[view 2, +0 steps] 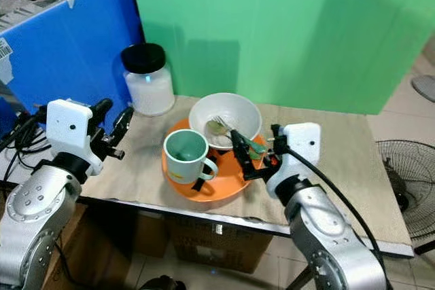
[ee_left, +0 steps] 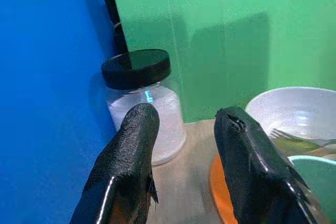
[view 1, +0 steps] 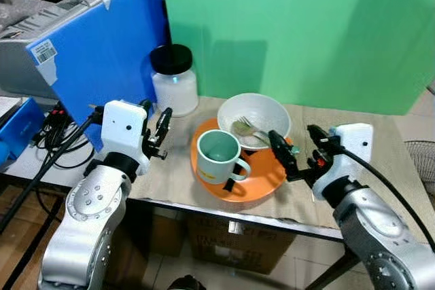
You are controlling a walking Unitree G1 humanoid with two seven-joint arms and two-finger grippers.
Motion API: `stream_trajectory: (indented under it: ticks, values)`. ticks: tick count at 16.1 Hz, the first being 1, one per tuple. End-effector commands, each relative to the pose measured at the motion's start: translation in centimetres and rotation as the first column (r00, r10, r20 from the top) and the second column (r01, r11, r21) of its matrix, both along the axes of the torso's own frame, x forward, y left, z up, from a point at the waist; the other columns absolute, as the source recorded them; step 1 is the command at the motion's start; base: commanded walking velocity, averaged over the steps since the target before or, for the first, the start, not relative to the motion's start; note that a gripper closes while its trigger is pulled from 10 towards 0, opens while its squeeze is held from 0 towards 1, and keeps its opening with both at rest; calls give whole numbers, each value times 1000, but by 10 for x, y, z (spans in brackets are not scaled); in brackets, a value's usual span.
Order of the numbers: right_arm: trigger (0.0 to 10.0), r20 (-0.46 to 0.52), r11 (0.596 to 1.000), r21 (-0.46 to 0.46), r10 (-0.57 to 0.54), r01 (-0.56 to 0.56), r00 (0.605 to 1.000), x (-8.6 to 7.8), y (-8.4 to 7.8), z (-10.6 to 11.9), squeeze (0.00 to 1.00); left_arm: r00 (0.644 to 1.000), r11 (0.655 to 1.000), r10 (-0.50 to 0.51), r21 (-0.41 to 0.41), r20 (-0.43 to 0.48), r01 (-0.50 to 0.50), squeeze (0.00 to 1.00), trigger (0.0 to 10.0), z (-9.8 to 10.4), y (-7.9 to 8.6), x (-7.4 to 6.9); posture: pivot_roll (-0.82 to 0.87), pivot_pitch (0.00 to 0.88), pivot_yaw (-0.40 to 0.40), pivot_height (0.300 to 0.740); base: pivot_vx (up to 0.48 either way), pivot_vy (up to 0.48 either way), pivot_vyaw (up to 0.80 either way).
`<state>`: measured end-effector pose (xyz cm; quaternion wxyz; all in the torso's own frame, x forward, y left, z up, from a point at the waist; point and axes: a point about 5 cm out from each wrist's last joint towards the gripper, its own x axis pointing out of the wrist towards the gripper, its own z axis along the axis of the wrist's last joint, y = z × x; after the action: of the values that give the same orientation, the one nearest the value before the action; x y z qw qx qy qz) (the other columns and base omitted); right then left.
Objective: Setting the table
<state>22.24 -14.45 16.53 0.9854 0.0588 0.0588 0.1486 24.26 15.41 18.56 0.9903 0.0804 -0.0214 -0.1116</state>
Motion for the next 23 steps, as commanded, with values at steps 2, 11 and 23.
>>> stream_trajectory:
  ticks: [2,11,23]
  values:
    - [10000,-5,1000,-3,-9,9,1000,3,-1,1,0,1000,1000,-9,-7,-3,9,0,10000,2,-1,-1,125,0,15,740,270,0,0]
    - [10000,-5,999,-36,-13,12,1000,4,-2,2,271,999,999,-45,-21,-9,45,0,10000,3,-4,-2,122,0,20,740,313,0,228]
    - [10000,-175,951,-253,137,-179,975,44,-18,26,0,928,926,-365,72,-78,370,0,10000,7,-18,-8,98,0,31,740,25,0,0]
